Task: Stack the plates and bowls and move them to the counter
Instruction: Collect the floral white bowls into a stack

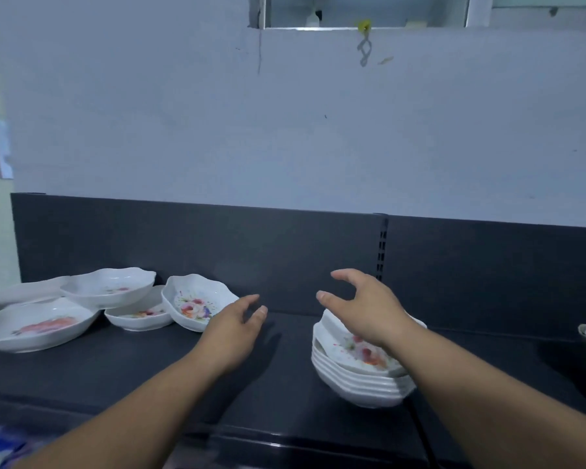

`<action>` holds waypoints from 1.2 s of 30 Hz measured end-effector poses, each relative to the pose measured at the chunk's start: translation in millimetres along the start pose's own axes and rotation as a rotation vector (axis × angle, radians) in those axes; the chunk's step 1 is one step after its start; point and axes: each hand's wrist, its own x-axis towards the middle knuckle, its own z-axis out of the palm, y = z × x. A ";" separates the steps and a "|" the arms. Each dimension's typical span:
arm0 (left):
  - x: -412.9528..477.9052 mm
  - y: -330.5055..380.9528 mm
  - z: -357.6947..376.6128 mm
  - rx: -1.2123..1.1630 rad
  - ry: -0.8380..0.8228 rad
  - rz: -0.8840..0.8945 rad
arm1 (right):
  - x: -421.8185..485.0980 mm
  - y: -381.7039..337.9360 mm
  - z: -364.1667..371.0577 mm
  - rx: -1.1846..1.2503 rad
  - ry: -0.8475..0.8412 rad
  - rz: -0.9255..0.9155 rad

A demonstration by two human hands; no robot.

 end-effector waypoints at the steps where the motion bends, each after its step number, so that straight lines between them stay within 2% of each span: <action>1: 1.1 -6.4 -10.3 0.003 0.013 -0.003 | 2.9 -9.4 9.2 0.000 -0.012 -0.009; 7: 18.8 -51.6 -75.8 0.068 0.104 -0.041 | 20.9 -63.6 73.8 0.011 -0.092 -0.022; 15: 52.0 -95.8 -128.9 0.181 0.125 -0.032 | 45.3 -97.9 155.3 0.026 -0.216 0.057; 20: 71.8 -107.4 -129.1 0.180 0.084 -0.036 | 52.1 -97.7 182.6 0.031 -0.236 0.162; 26: 92.5 -119.7 -117.9 0.170 0.035 -0.131 | 51.2 -87.1 194.9 0.080 -0.215 0.249; 32: 108.2 -121.1 -112.3 0.244 0.014 -0.144 | 47.0 -82.9 198.0 0.095 -0.209 0.257; 36: 110.8 -116.5 -111.9 0.195 0.017 -0.173 | 45.0 -80.6 197.9 0.108 -0.222 0.247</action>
